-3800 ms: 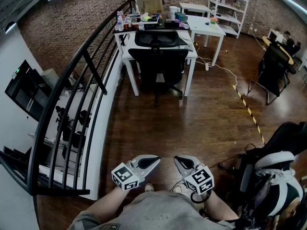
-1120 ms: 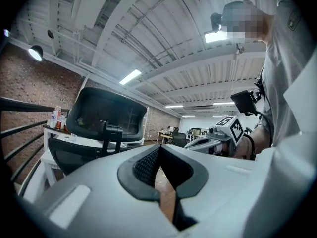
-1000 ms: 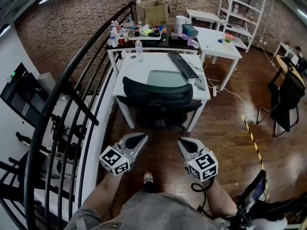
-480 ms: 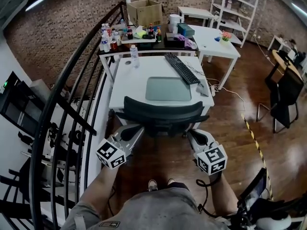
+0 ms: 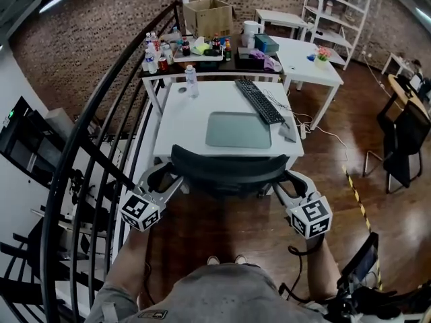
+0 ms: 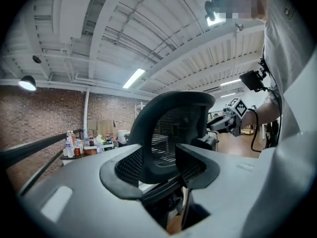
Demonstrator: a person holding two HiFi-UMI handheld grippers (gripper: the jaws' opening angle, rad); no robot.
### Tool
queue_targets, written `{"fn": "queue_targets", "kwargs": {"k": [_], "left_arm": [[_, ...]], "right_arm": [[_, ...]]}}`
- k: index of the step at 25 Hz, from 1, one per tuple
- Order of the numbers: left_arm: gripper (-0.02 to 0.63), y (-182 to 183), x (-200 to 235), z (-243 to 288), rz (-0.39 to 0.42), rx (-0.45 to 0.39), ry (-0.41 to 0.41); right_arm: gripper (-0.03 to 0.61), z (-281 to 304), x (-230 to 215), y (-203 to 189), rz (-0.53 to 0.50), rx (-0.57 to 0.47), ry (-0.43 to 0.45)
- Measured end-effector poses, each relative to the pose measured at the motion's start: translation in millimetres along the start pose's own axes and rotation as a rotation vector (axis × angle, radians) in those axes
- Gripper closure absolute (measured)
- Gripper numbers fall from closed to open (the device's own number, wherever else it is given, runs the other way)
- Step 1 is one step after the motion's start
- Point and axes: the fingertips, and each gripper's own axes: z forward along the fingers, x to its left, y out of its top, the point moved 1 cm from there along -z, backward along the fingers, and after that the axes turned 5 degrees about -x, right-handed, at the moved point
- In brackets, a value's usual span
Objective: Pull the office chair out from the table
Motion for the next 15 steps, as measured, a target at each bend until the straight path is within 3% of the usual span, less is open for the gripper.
{"fn": "queue_targets", "kwargs": {"k": [3,6,10,15], "left_arm": [[0.370,-2.4,24.6,5.5,-0.006,0.016,-0.015],[0.312,1.0,31.5,22.8,0.000,0.044,-0.111],[0.273,14.0,18.6,52.0,0.103,0.109,-0.261],[0.255,4.5,5.3,84.8,0.156,0.203,-0.427]], "right_arm": [[0.336,8.2,-17.0,0.7,-0.035,0.005,0.022],[0.273,25.9,-18.3,0.8,-0.102,0.037,0.113],[0.254,43.5,-9.8,10.2,-0.244,0.081,0.238],[0.255,67.0,-1.6,13.6,-0.277,0.100,0.340]]}}
